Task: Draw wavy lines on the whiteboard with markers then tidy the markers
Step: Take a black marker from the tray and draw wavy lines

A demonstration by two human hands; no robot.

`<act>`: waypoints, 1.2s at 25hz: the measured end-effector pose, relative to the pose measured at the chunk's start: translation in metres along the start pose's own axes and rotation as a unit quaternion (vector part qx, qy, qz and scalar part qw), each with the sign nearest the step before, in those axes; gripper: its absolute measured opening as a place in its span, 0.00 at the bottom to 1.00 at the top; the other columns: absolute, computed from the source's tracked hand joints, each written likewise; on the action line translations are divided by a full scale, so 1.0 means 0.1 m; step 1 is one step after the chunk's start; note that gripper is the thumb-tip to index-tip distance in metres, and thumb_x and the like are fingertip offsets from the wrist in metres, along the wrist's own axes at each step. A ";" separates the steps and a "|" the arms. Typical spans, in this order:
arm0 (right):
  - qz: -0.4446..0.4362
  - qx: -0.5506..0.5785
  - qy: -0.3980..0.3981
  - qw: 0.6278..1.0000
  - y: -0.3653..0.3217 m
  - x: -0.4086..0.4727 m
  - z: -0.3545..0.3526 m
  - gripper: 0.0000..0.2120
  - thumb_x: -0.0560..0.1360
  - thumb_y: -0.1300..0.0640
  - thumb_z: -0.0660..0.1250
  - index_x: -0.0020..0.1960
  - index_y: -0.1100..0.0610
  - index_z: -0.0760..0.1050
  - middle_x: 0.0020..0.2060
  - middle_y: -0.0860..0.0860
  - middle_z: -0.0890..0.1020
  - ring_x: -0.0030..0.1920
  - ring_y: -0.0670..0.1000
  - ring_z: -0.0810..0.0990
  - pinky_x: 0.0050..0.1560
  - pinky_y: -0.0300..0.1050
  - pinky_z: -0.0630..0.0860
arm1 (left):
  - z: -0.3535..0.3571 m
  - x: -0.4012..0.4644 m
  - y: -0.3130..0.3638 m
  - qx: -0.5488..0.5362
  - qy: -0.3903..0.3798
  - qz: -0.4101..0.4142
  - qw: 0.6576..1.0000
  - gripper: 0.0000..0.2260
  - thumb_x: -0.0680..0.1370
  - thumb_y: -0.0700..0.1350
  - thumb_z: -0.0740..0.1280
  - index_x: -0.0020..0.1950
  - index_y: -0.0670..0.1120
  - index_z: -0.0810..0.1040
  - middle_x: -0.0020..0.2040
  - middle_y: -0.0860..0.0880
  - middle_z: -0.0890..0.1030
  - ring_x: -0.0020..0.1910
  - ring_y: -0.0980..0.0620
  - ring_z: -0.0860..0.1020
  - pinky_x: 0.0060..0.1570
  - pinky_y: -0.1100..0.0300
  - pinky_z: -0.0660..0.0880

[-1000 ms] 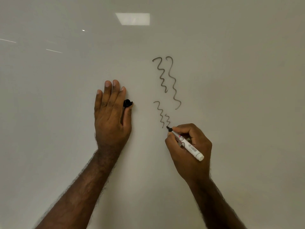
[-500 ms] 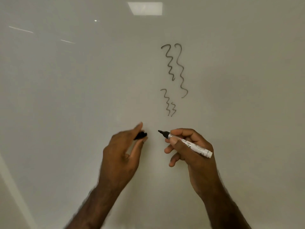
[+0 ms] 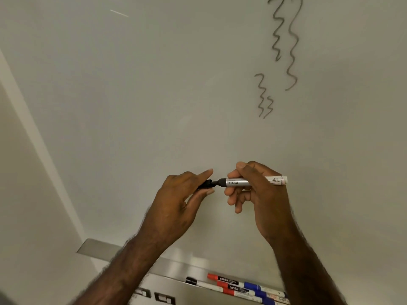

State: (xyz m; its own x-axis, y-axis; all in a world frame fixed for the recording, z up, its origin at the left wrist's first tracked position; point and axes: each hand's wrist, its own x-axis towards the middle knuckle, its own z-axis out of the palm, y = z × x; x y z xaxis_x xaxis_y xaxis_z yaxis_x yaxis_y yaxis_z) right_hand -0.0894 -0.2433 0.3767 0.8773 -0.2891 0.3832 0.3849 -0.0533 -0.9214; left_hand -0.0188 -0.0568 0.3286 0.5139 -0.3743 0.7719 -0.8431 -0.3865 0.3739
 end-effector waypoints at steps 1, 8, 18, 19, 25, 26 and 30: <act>0.008 0.006 -0.004 1.000 0.04 -0.03 0.01 0.15 0.78 0.48 0.63 0.40 0.53 0.83 0.35 0.61 0.85 0.31 0.60 0.82 0.29 0.47 0.77 | -0.01 -0.07 0.02 0.014 -0.016 0.013 1.000 0.18 0.83 0.54 0.67 0.72 0.52 0.78 0.51 0.58 0.83 0.51 0.64 0.74 0.53 0.77 0.67; 0.123 0.004 -0.134 0.983 0.45 -0.08 0.51 0.18 0.74 0.49 0.61 0.32 0.51 0.84 0.28 0.56 0.82 0.25 0.55 0.79 0.23 0.44 0.76 | -0.23 -0.67 -0.31 0.009 -0.078 -0.044 0.996 0.19 0.85 0.53 0.62 0.74 0.50 0.75 0.48 0.56 0.80 0.47 0.60 0.74 0.52 0.72 0.69; 0.138 0.077 -0.093 0.983 0.81 -0.07 0.86 0.21 0.84 0.52 0.62 0.35 0.51 0.82 0.29 0.59 0.80 0.24 0.55 0.77 0.22 0.41 0.72 | -0.31 -0.68 -0.68 -0.017 -0.104 -0.034 0.994 0.17 0.85 0.51 0.61 0.71 0.46 0.77 0.48 0.54 0.81 0.43 0.61 0.76 0.46 0.67 0.75; 0.145 0.081 -0.091 0.982 0.89 -0.06 0.93 0.20 0.84 0.52 0.62 0.35 0.52 0.82 0.29 0.59 0.80 0.24 0.55 0.77 0.22 0.41 0.72 | -0.31 -0.73 -0.75 -0.020 -0.105 -0.041 0.993 0.17 0.85 0.51 0.61 0.71 0.46 0.77 0.48 0.54 0.81 0.43 0.61 0.76 0.45 0.67 0.75; 0.224 0.049 -0.106 0.968 1.45 -0.06 1.21 0.15 0.85 0.50 0.62 0.47 0.57 0.80 0.33 0.59 0.80 0.28 0.56 0.76 0.25 0.42 0.69 | -0.32 -1.01 -1.32 -0.071 -0.167 -0.101 0.978 0.15 0.86 0.46 0.64 0.72 0.48 0.76 0.49 0.54 0.80 0.48 0.56 0.78 0.49 0.64 0.75; 0.238 0.039 -0.107 0.965 1.57 -0.08 1.24 0.14 0.84 0.48 0.64 0.49 0.58 0.79 0.34 0.59 0.80 0.28 0.55 0.76 0.26 0.42 0.68 | -0.30 -1.09 -1.46 -0.074 -0.177 -0.110 0.975 0.15 0.86 0.45 0.63 0.73 0.47 0.75 0.50 0.53 0.79 0.49 0.54 0.78 0.50 0.63 0.75; 0.299 0.039 -0.102 0.948 2.08 -0.22 1.26 0.10 0.81 0.51 0.71 0.52 0.58 0.84 0.37 0.58 0.82 0.34 0.53 0.78 0.30 0.45 0.72 | -0.23 -1.58 -1.99 -0.080 -0.199 -0.166 0.963 0.17 0.87 0.47 0.59 0.75 0.49 0.74 0.51 0.54 0.76 0.50 0.55 0.77 0.51 0.65 0.74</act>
State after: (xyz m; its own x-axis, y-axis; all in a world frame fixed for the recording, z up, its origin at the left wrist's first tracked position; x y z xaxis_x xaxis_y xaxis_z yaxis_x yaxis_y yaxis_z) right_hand 0.0073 -0.1273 0.1844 0.9795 -0.0542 -0.1938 -0.1850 0.1357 -0.9733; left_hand 0.0639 0.0990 0.1439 0.7527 -0.5576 0.3502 -0.6191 -0.4182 0.6647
